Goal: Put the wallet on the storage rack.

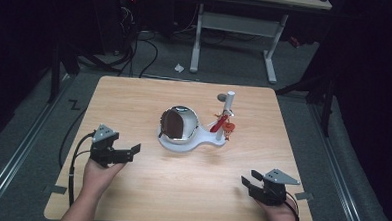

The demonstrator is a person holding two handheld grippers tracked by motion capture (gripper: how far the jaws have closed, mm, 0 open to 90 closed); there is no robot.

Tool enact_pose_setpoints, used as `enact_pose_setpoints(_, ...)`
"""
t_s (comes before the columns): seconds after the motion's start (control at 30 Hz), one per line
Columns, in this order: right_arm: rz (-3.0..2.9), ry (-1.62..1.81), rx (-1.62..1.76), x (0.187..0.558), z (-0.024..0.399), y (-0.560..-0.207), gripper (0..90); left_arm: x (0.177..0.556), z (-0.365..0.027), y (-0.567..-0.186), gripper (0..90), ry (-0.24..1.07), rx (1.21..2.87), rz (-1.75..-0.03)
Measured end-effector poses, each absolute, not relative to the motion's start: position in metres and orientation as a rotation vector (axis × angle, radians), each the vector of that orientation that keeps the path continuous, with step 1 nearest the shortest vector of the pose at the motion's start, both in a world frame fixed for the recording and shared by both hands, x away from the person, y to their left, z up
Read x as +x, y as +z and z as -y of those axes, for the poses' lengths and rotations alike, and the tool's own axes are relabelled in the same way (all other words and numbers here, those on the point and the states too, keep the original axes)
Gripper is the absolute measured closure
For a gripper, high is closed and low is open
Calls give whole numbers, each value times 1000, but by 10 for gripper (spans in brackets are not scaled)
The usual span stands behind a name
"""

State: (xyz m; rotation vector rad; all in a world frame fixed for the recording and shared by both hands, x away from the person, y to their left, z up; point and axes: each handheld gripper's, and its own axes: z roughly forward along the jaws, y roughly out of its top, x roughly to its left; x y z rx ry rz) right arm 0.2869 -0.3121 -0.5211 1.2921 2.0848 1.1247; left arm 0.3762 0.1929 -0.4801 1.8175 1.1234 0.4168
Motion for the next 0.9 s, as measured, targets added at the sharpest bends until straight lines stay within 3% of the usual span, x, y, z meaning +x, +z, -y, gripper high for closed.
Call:
enact_pose_setpoints(0.33, -2093, 1114, 1288, 286, 309, -523, 500, 330, -208, -525, 74, 363, 1859, -1111)
enact_pose_setpoints(0.47, -2094, 1103, 1289, 286, 308, -523, 500, 304, -207, -527, 110, 334, 1881, -1060)
enact_pose_setpoints(0.6, -2091, 1091, 1292, 288, 306, -524, 500, 303, -206, -526, 123, 390, 1925, -1041)
enact_pose_setpoints(0.9, -2082, 1062, 1313, 289, 305, -526, 496, 309, -213, -528, 125, 367, 1914, -1049)
